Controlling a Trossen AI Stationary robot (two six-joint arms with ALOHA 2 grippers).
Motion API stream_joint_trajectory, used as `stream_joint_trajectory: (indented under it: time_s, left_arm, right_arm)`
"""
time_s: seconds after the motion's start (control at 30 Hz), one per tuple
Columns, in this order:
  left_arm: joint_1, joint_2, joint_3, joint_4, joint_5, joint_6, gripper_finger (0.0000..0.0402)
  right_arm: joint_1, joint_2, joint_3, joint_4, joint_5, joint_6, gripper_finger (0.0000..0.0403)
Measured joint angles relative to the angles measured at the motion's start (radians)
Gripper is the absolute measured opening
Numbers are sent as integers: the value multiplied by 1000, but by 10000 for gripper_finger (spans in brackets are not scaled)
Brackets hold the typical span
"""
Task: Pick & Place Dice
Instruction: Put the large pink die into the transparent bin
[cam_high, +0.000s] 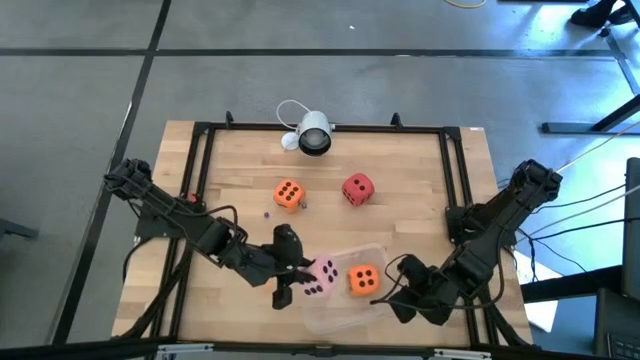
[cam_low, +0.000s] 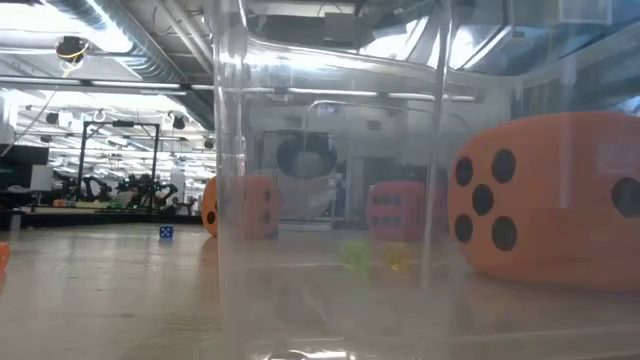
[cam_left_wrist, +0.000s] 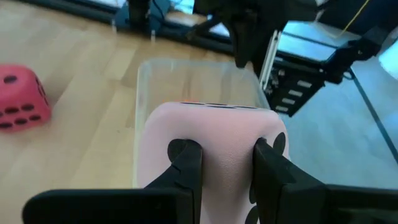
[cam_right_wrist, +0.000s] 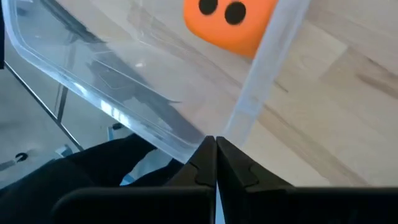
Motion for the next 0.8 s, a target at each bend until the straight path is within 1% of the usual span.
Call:
stream_joint_trajectory:
  time_s: [0.2,0.33,0.43,0.6,0.7,0.8]
  left_arm:
    - [24,6,0,-60,103,-19,74]
    - [49,25,0,-59,169,-18,72]
    - [64,46,0,-51,188,-12,72]
    - [83,91,0,28,238,19,72]
    - [97,122,0,80,279,30,71]
    - [112,151,0,98,307,35,69]
  right_arm:
    - [2,-4,20,3,19,-4,0]
    - [11,-13,83,-29,113,-44,0]
    - [13,-20,144,-112,170,-62,0]
    - [20,-23,227,-239,209,-77,5]
    - [24,-23,257,-281,229,-77,4]
    - [24,-23,274,-312,248,-78,3]
